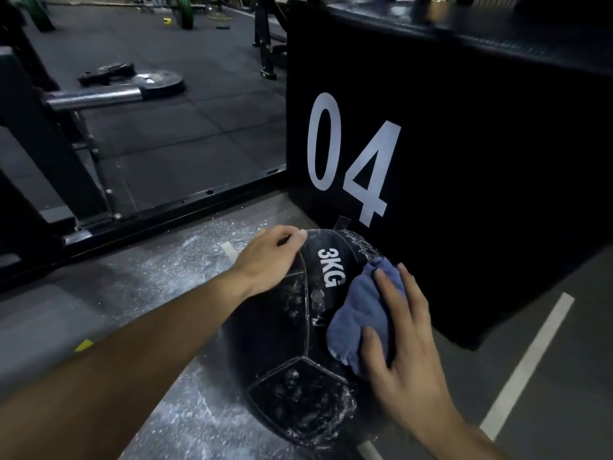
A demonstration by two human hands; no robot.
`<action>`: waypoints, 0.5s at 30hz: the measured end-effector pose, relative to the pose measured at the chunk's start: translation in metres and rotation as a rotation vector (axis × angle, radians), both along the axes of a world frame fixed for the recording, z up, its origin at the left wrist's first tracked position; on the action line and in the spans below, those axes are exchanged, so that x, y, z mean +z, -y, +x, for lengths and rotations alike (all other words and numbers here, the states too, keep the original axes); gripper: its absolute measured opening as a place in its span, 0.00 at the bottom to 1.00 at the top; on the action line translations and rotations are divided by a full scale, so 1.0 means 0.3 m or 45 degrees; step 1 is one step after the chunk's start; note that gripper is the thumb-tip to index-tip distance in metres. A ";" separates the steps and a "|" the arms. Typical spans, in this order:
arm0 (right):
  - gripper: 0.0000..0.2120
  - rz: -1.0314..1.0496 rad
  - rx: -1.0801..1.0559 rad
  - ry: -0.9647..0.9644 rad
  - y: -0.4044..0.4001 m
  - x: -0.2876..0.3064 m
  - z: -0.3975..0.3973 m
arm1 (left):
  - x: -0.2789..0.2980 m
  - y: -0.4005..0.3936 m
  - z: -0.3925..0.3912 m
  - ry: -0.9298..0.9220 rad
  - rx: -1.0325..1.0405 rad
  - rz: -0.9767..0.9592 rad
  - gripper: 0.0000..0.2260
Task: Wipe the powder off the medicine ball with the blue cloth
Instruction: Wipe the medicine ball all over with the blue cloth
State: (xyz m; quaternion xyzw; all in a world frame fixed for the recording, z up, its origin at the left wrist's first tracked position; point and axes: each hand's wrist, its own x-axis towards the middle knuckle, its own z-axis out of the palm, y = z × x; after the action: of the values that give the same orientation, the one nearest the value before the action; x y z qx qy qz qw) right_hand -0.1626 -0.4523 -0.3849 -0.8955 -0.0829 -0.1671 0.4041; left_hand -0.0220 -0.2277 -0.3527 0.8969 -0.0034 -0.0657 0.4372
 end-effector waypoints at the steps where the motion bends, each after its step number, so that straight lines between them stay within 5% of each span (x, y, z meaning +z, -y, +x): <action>1: 0.31 0.011 0.005 0.004 -0.001 0.000 0.012 | -0.005 -0.016 0.003 -0.049 0.088 -0.111 0.19; 5: 0.31 -0.008 0.020 0.023 -0.002 0.000 0.056 | -0.087 -0.126 0.027 -0.465 0.453 -0.523 0.23; 8: 0.31 -0.014 0.017 0.036 -0.006 -0.009 0.073 | -0.189 -0.194 0.000 -0.735 0.478 -0.761 0.29; 15: 0.30 0.062 -0.028 0.086 -0.034 -0.023 0.092 | -0.283 -0.243 -0.048 -0.780 0.548 -0.981 0.33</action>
State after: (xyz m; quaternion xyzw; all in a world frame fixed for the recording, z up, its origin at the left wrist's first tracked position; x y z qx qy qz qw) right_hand -0.1349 -0.4421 -0.3918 -0.8801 -0.0825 -0.2037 0.4209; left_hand -0.0364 -0.1548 -0.4376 0.5916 0.2846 -0.2274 0.7193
